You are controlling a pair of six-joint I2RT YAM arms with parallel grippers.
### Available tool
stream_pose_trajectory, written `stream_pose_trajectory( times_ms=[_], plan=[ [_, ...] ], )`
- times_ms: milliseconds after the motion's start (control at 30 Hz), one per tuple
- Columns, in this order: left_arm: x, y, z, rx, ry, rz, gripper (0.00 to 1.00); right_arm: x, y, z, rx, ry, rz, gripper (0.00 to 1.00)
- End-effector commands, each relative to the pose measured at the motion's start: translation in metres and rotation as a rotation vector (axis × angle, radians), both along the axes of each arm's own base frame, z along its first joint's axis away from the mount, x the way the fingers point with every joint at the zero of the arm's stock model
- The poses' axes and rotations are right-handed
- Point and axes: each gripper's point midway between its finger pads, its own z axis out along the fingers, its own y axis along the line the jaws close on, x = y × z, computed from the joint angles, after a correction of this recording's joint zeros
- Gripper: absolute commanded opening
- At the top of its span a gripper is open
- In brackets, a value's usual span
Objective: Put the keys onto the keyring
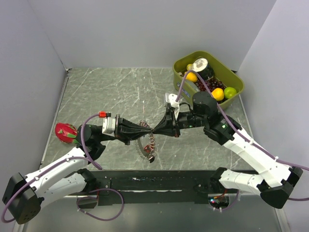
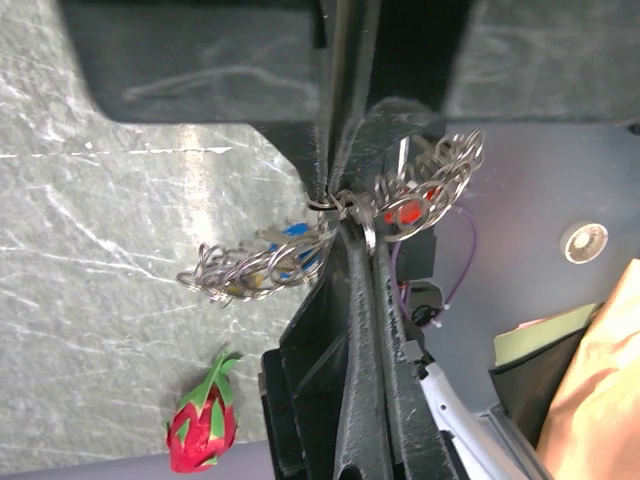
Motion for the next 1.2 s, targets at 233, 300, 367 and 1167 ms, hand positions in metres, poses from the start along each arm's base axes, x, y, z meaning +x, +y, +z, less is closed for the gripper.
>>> stream_pose_trajectory(
  times_ms=[233, 300, 367, 1167],
  plan=[
    [-0.010, 0.010, 0.025, -0.023, -0.118, 0.038, 0.01, 0.015, -0.023, 0.008, 0.021, -0.129, -0.185, 0.59],
    [-0.007, 0.009, 0.019, -0.002, -0.111, 0.053, 0.01, 0.021, -0.029, 0.005, 0.008, -0.142, -0.236, 0.66],
    [-0.004, 0.009, 0.016, 0.008, -0.107, 0.067, 0.01, 0.024, -0.035, 0.002, 0.000, -0.155, -0.272, 0.77],
    [0.185, -0.061, -0.093, 0.188, 0.200, 0.535, 0.01, 0.028, -0.054, -0.057, -0.002, -0.045, -0.421, 1.00]
  ],
)
